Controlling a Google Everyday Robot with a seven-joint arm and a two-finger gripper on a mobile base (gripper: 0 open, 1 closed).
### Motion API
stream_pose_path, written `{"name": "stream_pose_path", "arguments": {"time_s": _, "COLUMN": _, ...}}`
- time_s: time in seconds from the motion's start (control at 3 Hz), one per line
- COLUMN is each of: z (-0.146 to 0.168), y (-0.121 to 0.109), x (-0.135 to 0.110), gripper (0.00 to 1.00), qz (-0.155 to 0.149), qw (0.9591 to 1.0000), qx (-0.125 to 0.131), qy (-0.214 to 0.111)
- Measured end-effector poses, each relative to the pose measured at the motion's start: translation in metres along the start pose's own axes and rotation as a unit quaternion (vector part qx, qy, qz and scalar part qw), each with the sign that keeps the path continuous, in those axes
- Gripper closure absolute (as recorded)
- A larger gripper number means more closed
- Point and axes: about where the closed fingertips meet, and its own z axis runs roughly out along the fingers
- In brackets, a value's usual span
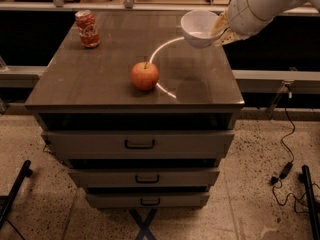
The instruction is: Move white bowl near apple
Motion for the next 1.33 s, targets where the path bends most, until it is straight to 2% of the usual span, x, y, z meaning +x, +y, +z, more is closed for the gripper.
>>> {"name": "stream_pose_path", "arguments": {"time_s": 0.33, "z": -0.019, "y": 0.033, "x": -0.014, "gripper": 1.00, "qz": -0.021, "qw": 0.9990, "qx": -0.028, "qy": -0.029}}
{"name": "stream_pose_path", "arguments": {"time_s": 0.67, "z": -0.021, "y": 0.062, "x": -0.033, "gripper": 1.00, "qz": -0.039, "qw": 0.9963, "qx": -0.057, "qy": -0.051}}
{"name": "stream_pose_path", "arguments": {"time_s": 1.33, "z": -0.012, "y": 0.094, "x": -0.064, "gripper": 1.00, "qz": -0.065, "qw": 0.9907, "qx": -0.093, "qy": -0.076}}
